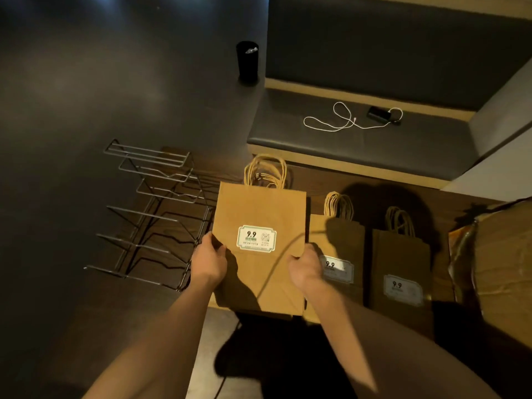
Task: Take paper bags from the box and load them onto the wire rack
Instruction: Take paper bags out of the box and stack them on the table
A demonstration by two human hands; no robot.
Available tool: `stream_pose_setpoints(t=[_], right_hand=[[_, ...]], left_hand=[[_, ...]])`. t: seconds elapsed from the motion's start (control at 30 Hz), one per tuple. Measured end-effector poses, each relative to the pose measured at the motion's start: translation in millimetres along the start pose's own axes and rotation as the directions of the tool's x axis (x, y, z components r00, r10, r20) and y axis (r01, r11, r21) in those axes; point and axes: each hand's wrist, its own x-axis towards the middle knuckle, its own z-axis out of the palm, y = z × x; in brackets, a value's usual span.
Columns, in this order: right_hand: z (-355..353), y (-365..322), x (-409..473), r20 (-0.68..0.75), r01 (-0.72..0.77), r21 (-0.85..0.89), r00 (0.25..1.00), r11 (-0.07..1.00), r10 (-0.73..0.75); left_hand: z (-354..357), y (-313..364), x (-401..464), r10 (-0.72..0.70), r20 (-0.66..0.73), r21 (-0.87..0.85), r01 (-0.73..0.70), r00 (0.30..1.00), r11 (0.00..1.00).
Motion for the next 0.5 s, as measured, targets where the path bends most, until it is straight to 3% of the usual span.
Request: stream_pose_setpoints(t=[0.2, 0.5], right_hand=[[17.4, 1.6, 0.7, -0.014, -0.087, -0.019, 0.996, 0.996, 0.087], [22.5, 4.6, 1.4, 0.020, -0.098, -0.088, 0.995, 0.991, 0.100]], left_hand=[[8.1, -17.1, 12.6, 0.016, 0.049, 0.169, -0.024, 0.999, 0.985], [15.9, -19.8, 14.1, -0.105, 0.094, 0.153, 0.090, 0.990, 0.984]])
